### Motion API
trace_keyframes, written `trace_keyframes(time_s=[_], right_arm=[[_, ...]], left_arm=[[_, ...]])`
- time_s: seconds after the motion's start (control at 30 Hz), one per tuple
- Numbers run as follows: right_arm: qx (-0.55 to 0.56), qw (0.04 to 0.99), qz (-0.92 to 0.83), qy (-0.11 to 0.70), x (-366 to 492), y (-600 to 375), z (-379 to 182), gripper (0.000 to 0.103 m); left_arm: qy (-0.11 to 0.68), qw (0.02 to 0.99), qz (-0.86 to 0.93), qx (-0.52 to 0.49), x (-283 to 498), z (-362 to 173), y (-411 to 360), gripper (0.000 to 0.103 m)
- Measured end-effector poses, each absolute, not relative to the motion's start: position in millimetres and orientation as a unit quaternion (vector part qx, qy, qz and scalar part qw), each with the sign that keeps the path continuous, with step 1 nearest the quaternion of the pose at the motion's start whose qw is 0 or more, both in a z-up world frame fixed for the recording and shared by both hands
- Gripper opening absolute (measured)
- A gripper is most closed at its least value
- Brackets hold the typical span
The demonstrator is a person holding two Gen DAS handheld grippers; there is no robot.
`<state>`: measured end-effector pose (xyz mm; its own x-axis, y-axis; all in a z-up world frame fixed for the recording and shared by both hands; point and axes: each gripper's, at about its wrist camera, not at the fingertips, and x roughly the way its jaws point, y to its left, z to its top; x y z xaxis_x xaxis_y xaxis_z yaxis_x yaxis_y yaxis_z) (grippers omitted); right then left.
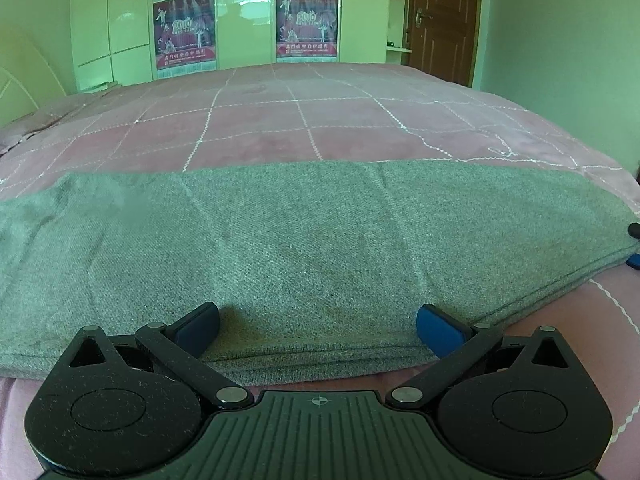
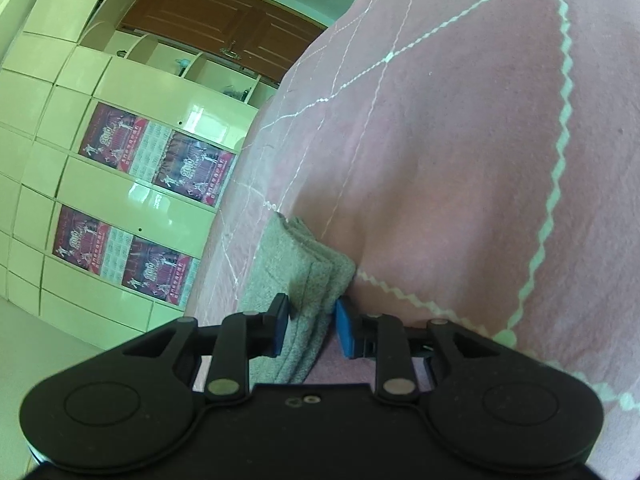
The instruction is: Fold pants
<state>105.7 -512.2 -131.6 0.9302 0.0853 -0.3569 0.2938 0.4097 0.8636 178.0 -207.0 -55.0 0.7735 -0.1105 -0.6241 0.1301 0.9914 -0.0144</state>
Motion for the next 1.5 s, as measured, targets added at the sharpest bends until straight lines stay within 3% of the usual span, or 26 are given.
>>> trace_keyframes(time_s=[0.07, 0.13, 0.43, 0.57, 0.6, 0.63, 0.87, 1.03, 1.23, 1.4, 1.47, 1.5], right_arm=[[0.540, 0.819, -0.074, 0.180, 106, -511, -128, 0.018], [0.549, 0.816, -0.085, 0.161, 96, -507, -125, 0.027], [0.540, 0.816, -0.079, 0.191, 119, -496, -130, 0.029], [0.529, 0.822, -0.060, 0.202, 122, -490, -124, 0.034], [0.513, 0.831, -0.062, 0.207, 123, -486, -123, 0.026], [0.495, 0.838, -0.075, 0.215, 123, -486, -121, 0.002], [0.438, 0.872, -0.094, 0.198, 124, -464, -89, 0.001], [0.309, 0.935, -0.040, 0.167, 138, -400, -19, 0.001], [0.155, 0.975, 0.044, 0.151, 172, -261, 31, 0.001], [0.085, 0.968, 0.147, 0.186, 189, -136, 5, 0.001], [0.065, 0.952, 0.204, 0.220, 190, -93, -26, 0.007], [0.039, 0.936, 0.232, 0.260, 190, -70, -45, 0.016]], left_arm=[[0.331, 0.941, -0.065, 0.012, 177, -54, -205, 0.103], [0.331, 0.941, -0.068, 0.010, 177, -55, -203, 0.103], [0.329, 0.941, -0.072, 0.003, 176, -56, -200, 0.103], [0.331, 0.941, -0.073, 0.001, 178, -56, -199, 0.103], [0.330, 0.941, -0.073, 0.002, 178, -56, -199, 0.103], [0.330, 0.941, -0.072, 0.003, 178, -57, -200, 0.103], [0.327, 0.940, -0.099, -0.010, 178, -46, -185, 0.103], [0.254, 0.963, -0.092, -0.019, 134, -30, -101, 0.103], [0.221, 0.975, 0.012, -0.018, 81, -25, 42, 0.103], [0.201, 0.974, 0.097, -0.042, 50, -24, 117, 0.103], [0.199, 0.972, 0.111, -0.050, 43, -29, 130, 0.103], [0.196, 0.972, 0.116, -0.052, 40, -32, 135, 0.103]])
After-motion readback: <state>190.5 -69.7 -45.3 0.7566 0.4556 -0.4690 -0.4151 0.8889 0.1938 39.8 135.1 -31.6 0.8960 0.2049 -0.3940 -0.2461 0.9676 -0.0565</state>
